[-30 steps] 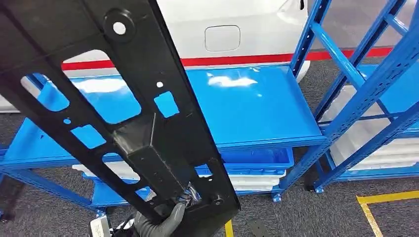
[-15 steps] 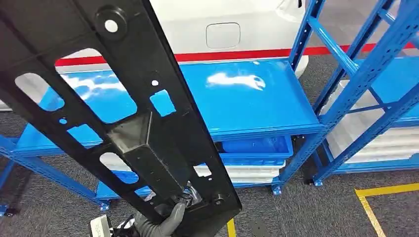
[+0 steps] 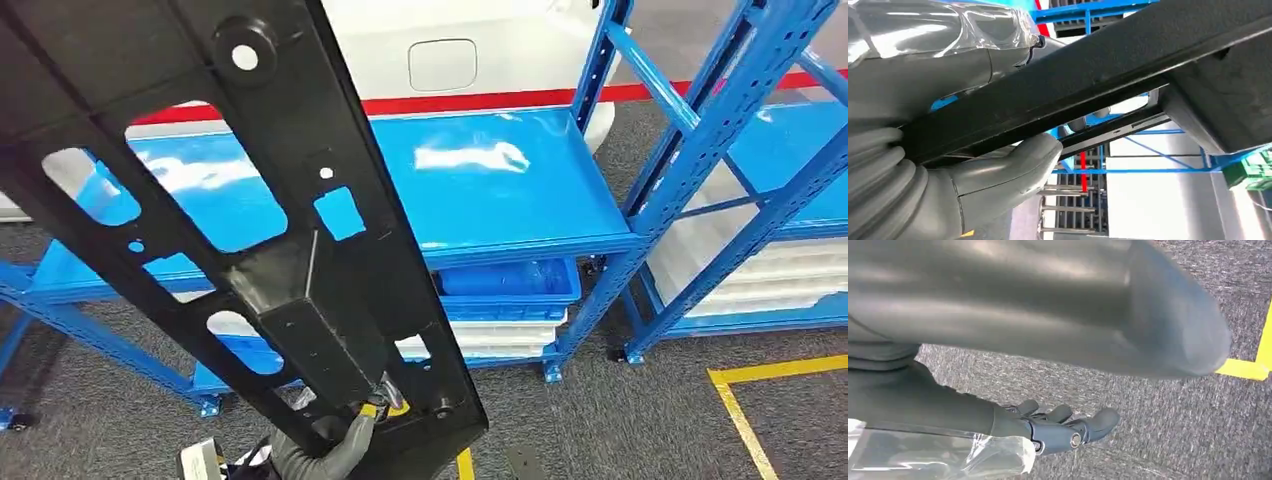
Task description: Take the parts from the cabinet and place them on the table.
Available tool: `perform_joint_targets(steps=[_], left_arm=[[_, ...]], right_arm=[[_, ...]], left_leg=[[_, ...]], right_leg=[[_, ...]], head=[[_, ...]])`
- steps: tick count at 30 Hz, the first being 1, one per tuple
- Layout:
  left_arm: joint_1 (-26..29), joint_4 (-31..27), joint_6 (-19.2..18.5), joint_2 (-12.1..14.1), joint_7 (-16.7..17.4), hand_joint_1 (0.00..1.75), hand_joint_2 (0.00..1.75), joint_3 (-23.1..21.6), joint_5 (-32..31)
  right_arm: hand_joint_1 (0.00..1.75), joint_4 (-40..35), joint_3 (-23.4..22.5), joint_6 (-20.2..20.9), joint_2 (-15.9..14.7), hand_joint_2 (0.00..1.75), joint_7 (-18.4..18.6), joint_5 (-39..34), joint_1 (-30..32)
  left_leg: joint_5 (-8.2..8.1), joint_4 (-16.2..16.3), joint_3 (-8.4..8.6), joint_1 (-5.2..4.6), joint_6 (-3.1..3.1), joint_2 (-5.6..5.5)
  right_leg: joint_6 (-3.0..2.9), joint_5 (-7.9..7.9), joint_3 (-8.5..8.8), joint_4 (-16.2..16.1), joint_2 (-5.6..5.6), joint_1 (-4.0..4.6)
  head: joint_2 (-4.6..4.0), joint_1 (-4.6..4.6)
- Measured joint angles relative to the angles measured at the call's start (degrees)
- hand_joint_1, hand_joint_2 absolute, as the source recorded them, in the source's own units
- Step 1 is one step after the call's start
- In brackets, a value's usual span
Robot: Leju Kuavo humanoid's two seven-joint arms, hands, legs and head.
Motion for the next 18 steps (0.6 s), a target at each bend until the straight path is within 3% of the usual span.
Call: perform_joint_targets(steps=[1,3,4,5,7,8,9,10,12,13,14,17,18], left_arm=[[0.09,0.00,0.00,0.00,-0.04,1.75,1.75,0.02,0.00],[0.05,0.00,0.00,0.00,-0.06,1.75,1.75,0.02,0.04],[-0.03,0.00,0.00,0.00,-0.09,1.75,1.75,0.02,0.07],[-0.01,0.00,0.00,0.00,-0.17,1.75,1.75,0.09,0.13],[0.22,0.00,0.46,0.00,-0.83,1.75,1.75,0.30,-0.06],[0.56,-0.02,0.96,0.00,-1.07,1.75,1.75,0.42,-0.29],[1.07,-0.22,1.47,0.07,-1.07,1.75,1.75,0.55,-0.39],[1.74,-0.75,2.04,0.26,-0.98,1.75,1.75,0.70,-0.46],[2.77,-1.86,2.75,0.72,-0.83,1.75,1.75,0.77,-0.46],[2.95,-2.14,2.91,0.87,-0.85,1.75,1.75,0.77,-0.44],[3.07,-2.45,3.02,1.03,-0.85,1.75,1.75,0.83,-0.35],[3.06,-2.56,2.95,1.09,-0.92,1.75,1.75,0.72,-1.01],[2.82,-2.56,2.80,1.09,-0.83,1.75,1.75,0.66,-1.42]], right_arm=[[0.00,0.00,0.00,0.00,0.00,0.00,0.00,0.00,0.01],[0.00,0.00,0.02,0.02,0.00,0.00,-0.04,-0.07,0.07],[0.00,0.00,0.02,0.02,-0.02,0.00,-0.09,-0.11,0.09],[0.00,0.00,0.02,0.02,-0.02,0.00,-0.11,-0.04,0.09],[0.00,0.00,0.07,0.00,0.00,0.00,-0.11,0.72,0.12],[0.00,0.00,0.24,0.02,0.00,0.00,-0.11,1.25,0.16],[0.00,0.00,0.46,0.00,0.02,0.00,-0.09,1.60,0.21],[0.00,0.00,0.66,0.00,0.09,0.00,0.02,1.81,0.23],[0.00,0.00,0.87,0.02,0.28,0.00,0.33,2.08,0.19],[0.00,0.00,0.92,0.02,0.33,0.00,0.39,2.19,0.13],[0.00,0.00,1.03,0.00,0.46,0.00,0.42,1.97,0.04],[0.00,0.00,1.14,0.02,0.44,0.00,0.39,1.09,0.21],[0.00,0.02,1.14,0.02,0.44,0.00,0.39,1.03,0.25]], left_leg=[[0.12,0.14,-0.29,-0.10,0.19,0.00],[1.02,-0.33,-0.59,0.34,1.30,0.13],[1.31,-0.32,-0.89,0.20,1.55,0.18],[1.53,-0.31,-1.17,0.16,1.88,0.24],[1.95,-0.28,-1.79,-0.05,2.23,0.43],[2.16,-0.22,-2.04,-0.15,2.24,0.44],[2.32,-0.19,-2.21,-0.18,2.16,0.44],[2.43,-0.14,-2.37,-0.18,2.07,0.44],[2.58,0.12,-2.57,-0.12,1.84,0.40],[2.59,0.35,-2.74,-0.15,1.70,0.39],[2.51,1.21,-3.34,-0.71,1.40,0.38],[3.30,1.25,-4.26,-0.35,0.29,0.40],[2.96,2.23,-4.56,-0.55,-0.02,0.36]], right_leg=[[0.26,0.18,-0.15,-0.01,-0.02,-0.05],[0.80,0.01,-0.67,0.35,0.00,-0.16],[0.95,-1.74,-1.33,2.00,0.01,-0.34],[1.05,-4.54,-2.75,5.59,0.00,-0.37],[1.38,-9.94,-6.46,15.78,-0.02,-0.45],[1.44,-10.93,-7.28,18.81,-0.02,-0.50],[1.46,-10.54,-6.75,18.87,-0.03,-0.52],[1.41,-9.18,-5.01,16.56,-0.03,-0.53],[1.26,-4.84,1.40,6.19,-0.04,-0.60],[1.17,-3.95,3.88,2.21,-0.06,-0.61],[1.02,-4.16,4.44,0.12,0.03,-0.42],[0.03,-3.94,3.25,0.73,0.10,-0.17],[-0.67,-3.42,3.02,0.41,0.04,-0.54]], head=[[0.00,-0.02],[0.00,0.00],[0.00,0.06],[0.00,0.24],[0.00,0.26],[0.00,0.26],[0.00,0.26],[0.00,0.26],[0.00,0.26],[0.00,0.28],[0.00,0.29],[0.00,0.20],[0.00,0.20]])
